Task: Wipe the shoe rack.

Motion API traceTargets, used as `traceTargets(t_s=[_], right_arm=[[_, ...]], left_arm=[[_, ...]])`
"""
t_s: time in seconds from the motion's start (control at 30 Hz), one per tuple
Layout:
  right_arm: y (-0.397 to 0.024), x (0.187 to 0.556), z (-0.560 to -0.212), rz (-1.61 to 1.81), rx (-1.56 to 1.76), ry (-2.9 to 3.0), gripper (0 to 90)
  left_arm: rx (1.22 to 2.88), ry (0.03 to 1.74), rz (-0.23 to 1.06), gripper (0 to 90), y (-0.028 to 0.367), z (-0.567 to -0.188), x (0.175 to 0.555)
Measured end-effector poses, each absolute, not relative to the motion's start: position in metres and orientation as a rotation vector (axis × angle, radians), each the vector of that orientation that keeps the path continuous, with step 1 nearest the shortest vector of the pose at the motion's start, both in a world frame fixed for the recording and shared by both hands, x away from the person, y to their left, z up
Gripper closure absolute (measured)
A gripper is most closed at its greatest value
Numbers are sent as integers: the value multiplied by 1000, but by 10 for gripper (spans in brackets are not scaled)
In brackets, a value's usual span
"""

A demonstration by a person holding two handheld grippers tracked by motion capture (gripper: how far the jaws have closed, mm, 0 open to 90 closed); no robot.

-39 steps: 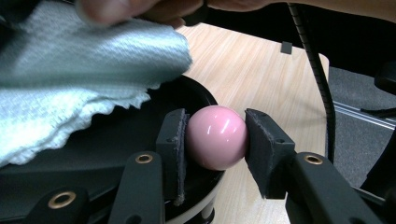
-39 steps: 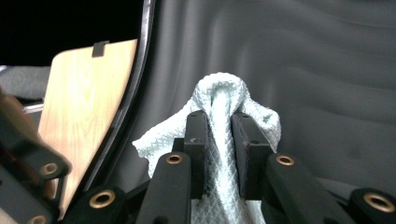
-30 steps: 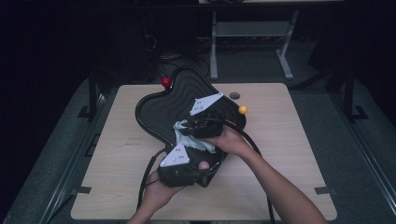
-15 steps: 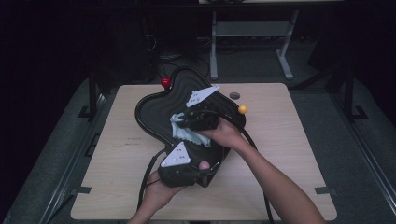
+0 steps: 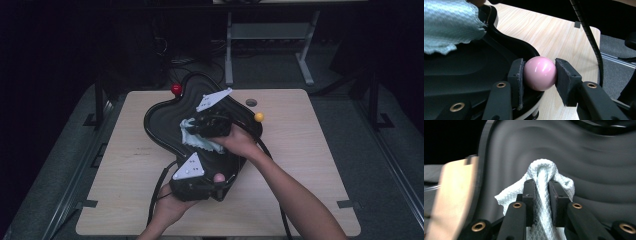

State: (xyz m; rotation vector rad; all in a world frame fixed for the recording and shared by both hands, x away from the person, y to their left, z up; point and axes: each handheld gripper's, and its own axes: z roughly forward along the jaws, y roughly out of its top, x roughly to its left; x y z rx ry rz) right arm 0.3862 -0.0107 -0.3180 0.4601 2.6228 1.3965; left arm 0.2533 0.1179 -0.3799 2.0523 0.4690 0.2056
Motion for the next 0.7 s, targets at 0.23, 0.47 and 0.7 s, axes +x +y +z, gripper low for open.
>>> traceTargets(t_s=[0.23,0.47,0.7], right_arm=[[-5,395,-313,1401,466,2612,769],[16,380,-308,1412,345,2631,770],[15,400,-303,1404,455,2597,771]], left_arm=[[2049,469,204,604,117,-380,253],[2052,464,202,603,117,-380,253],[2050,467,202,604,117,-380,253]])
